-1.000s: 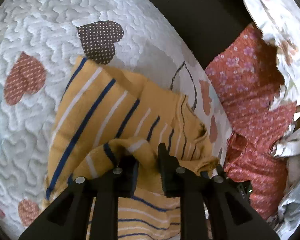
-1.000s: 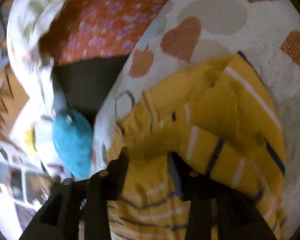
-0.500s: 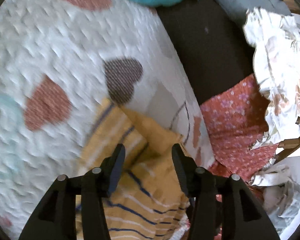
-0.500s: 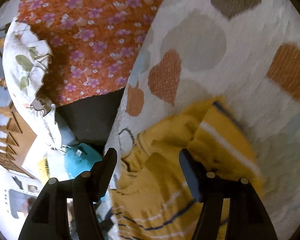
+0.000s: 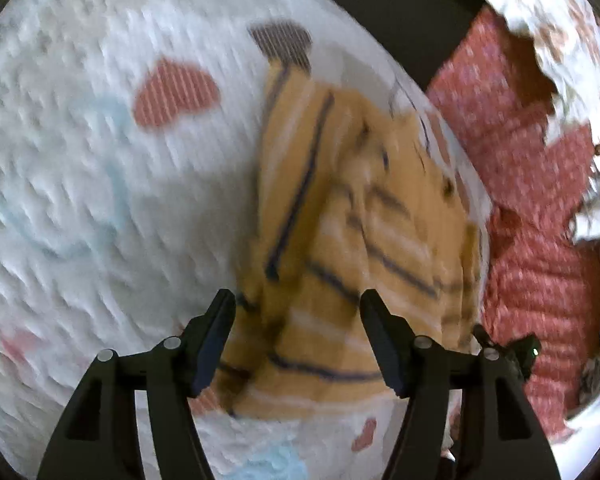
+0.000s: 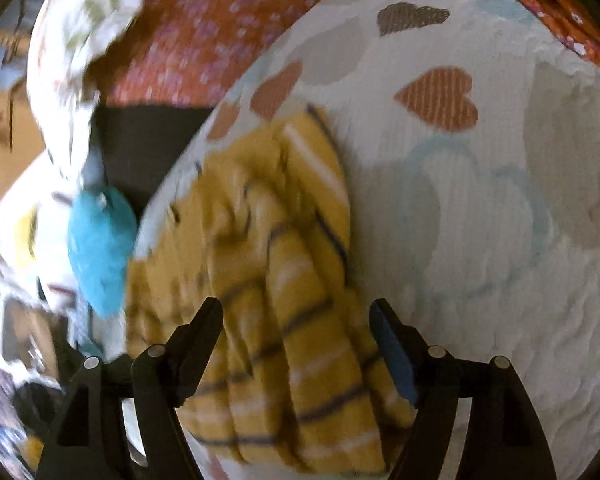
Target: Fold small clothes
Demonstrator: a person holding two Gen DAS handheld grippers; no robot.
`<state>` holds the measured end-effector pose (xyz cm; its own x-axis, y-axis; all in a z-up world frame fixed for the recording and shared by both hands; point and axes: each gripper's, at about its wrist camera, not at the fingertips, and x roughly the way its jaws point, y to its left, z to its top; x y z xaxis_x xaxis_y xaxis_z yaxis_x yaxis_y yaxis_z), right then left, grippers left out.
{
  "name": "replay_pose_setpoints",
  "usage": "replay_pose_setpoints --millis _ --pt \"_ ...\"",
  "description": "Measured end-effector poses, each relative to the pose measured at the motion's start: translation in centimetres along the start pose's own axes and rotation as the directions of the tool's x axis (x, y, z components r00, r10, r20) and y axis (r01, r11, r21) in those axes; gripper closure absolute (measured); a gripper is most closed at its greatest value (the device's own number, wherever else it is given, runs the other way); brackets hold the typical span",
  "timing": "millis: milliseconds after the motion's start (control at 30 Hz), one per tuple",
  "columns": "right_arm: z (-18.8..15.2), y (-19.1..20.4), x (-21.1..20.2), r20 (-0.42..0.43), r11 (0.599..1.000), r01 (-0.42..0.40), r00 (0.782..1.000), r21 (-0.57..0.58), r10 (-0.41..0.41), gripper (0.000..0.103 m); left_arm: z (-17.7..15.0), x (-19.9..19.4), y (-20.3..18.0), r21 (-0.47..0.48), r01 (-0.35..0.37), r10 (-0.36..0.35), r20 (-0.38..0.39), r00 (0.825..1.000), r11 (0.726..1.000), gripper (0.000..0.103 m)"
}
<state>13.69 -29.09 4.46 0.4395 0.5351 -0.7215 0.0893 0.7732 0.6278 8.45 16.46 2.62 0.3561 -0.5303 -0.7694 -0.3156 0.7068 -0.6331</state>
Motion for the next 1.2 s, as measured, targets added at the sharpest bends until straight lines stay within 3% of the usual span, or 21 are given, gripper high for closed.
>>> replay_pose_setpoints --millis 133,233,267,333,367,400,467,700,933,1033,1133,1200 --pt "-2.4 -0.3 0.2 -0.007 0.999 0.034 0.999 -0.034 -0.034 0.021 -1.8 1.7 -1.3 0.068 0.023 -0.022 -0.021 1.0 0.997 0.025" --pt "-4.0 -0.2 0.3 0.025 0.996 0.059 0.998 -0.06 -0.058 0.021 -2.0 2.4 -2.8 0.105 -0.067 0.069 -0.024 0.997 0.992 0.028" --pt "-4.1 0.0 0.3 0.025 0.995 0.068 0.997 -0.071 -0.067 0.021 -1.8 2.5 -3.3 0.113 -0.107 0.111 -0.028 0.993 0.988 0.057" --pt "-3.9 0.7 0.8 0.008 0.993 0.089 0.996 -0.077 -0.089 0.042 -1.4 2.8 -4.0 0.116 -0.153 0.161 -0.069 0.984 0.981 0.09" --pt "-3.6 0.8 1.0 -0.01 0.994 0.091 0.996 -0.065 -0.092 0.063 -1.3 2.5 -4.1 0.092 -0.146 0.153 -0.071 0.986 0.985 0.093" --pt "-3.3 0.9 1.0 -0.024 0.996 0.074 0.997 -0.041 -0.075 0.078 -1.3 2.1 -4.0 0.081 -0.145 0.15 -0.069 0.986 0.986 0.094" --pt "-3.0 0.7 0.5 -0.048 1.0 0.015 0.999 0.013 -0.014 0.081 -1.5 1.0 -3.9 0.059 -0.13 0.134 -0.063 0.989 0.99 0.098" --pt "-5.1 0.4 -3.3 -0.069 0.997 -0.039 0.997 0.067 0.044 0.084 -4.8 -2.6 -2.8 0.02 -0.068 0.069 -0.088 0.994 0.998 0.098" --pt "-11.8 -2.4 -8.1 -0.117 0.989 -0.06 0.99 0.137 0.077 0.083 -11.2 -4.3 0.2 -0.01 -0.028 0.027 -0.102 0.994 1.0 0.097" --pt "-13.9 -4.0 -9.2 -0.114 0.989 -0.023 0.993 0.144 0.039 0.071 -13.0 -3.4 1.8 -0.025 -0.038 0.035 -0.108 0.993 0.999 0.095" --pt "-14.4 -4.8 -11.3 -0.055 0.984 -0.019 0.998 0.177 0.03 0.063 -13.2 -4.0 2.7 -0.02 -0.024 0.023 -0.059 0.998 1.0 0.087" --pt "-13.8 -3.6 -13.5 0.021 0.991 -0.005 1.0 0.137 0.002 0.063 -13.0 -5.1 2.4 0.014 -0.024 0.024 0.003 1.0 1.0 0.072"
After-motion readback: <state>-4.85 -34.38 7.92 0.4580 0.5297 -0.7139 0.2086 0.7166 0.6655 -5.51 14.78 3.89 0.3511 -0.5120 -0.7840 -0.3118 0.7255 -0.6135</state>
